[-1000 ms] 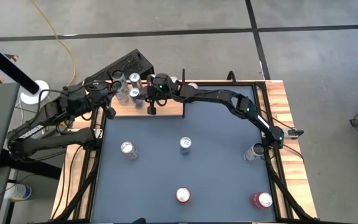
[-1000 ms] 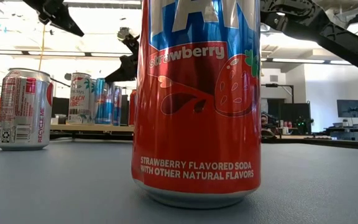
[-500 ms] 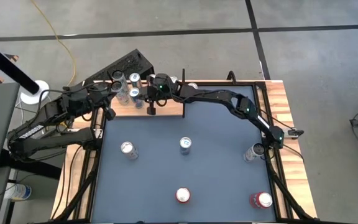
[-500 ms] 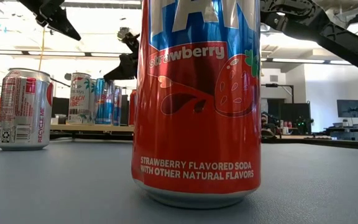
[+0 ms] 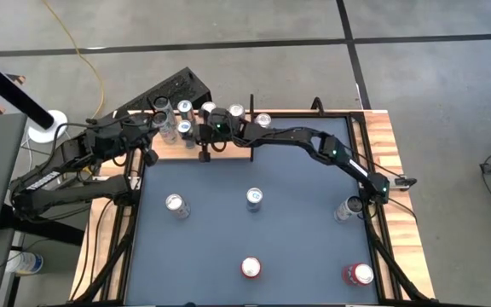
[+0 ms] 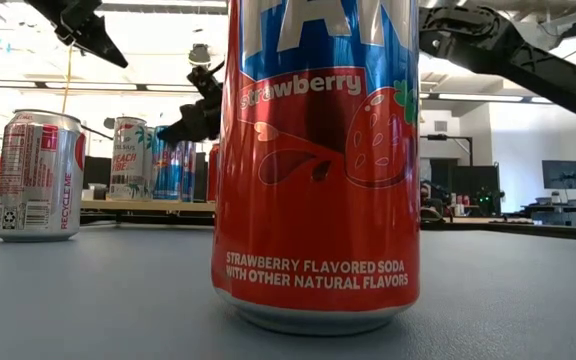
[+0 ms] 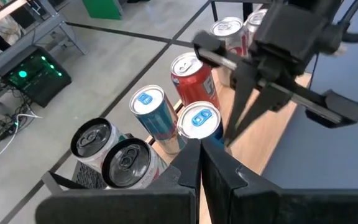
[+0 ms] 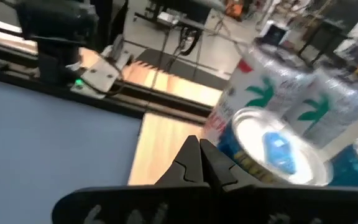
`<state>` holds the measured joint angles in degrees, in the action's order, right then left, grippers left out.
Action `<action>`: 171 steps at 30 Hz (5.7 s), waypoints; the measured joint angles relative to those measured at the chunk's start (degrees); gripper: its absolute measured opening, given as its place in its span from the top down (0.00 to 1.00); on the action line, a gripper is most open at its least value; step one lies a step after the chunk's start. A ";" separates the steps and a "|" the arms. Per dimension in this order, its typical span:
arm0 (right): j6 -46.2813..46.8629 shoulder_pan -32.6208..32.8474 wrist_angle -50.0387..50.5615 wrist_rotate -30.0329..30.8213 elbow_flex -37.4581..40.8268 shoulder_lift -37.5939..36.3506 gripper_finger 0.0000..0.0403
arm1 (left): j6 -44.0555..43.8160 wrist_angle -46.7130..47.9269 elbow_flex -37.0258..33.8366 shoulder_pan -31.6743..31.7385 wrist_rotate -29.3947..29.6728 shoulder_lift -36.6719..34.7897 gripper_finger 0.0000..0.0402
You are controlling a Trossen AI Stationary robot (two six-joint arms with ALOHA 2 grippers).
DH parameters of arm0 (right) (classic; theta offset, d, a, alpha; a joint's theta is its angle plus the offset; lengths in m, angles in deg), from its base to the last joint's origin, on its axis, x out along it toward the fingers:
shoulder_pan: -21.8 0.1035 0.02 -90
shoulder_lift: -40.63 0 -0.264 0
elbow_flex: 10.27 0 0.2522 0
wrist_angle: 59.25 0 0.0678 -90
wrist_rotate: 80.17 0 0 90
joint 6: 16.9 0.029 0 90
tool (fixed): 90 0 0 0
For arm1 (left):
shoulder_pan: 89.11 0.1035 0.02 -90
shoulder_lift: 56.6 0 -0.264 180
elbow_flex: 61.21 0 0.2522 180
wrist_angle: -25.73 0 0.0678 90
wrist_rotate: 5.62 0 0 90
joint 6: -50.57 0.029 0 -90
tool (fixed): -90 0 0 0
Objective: Place canned beverage on shelf
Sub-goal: Put the left blue soda can on the shelf aligned with the other blue soda can, then put the left red soda can on the shelf aligned with the other red soda can
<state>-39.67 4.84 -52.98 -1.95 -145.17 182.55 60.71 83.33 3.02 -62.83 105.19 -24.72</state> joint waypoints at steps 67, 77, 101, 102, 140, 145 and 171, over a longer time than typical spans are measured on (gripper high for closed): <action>49.35 42.02 42.36 26.73 61.56 -82.44 1.00 | -2.50 -41.56 -29.08 -9.75 -27.85 -22.84 1.00; 41.68 43.18 24.17 23.34 62.40 -74.04 1.00 | -2.11 -40.97 -34.15 -9.74 -27.51 -31.94 1.00; 27.00 42.29 6.43 10.11 49.72 -47.48 0.54 | -4.01 -34.40 -34.30 -9.73 -22.66 -31.65 1.00; 27.75 42.55 8.81 10.02 48.36 -46.75 0.51 | -4.10 -33.59 -34.28 -9.73 -22.24 -31.65 1.00; 25.73 43.80 24.03 5.92 37.05 -35.58 0.37 | -6.58 -44.55 -46.63 -9.73 -27.56 -31.63 1.00; 25.75 44.07 26.19 5.94 37.07 -34.89 0.37 | -5.87 -43.54 -46.63 -9.73 -25.77 -31.63 0.99; 24.09 45.87 25.56 13.45 38.84 -34.72 0.37 | -3.25 -37.58 -46.63 -9.73 -18.36 -31.63 0.50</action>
<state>-15.58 50.71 -27.42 11.49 -106.33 147.83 57.46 45.75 -43.61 -72.55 86.83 -56.35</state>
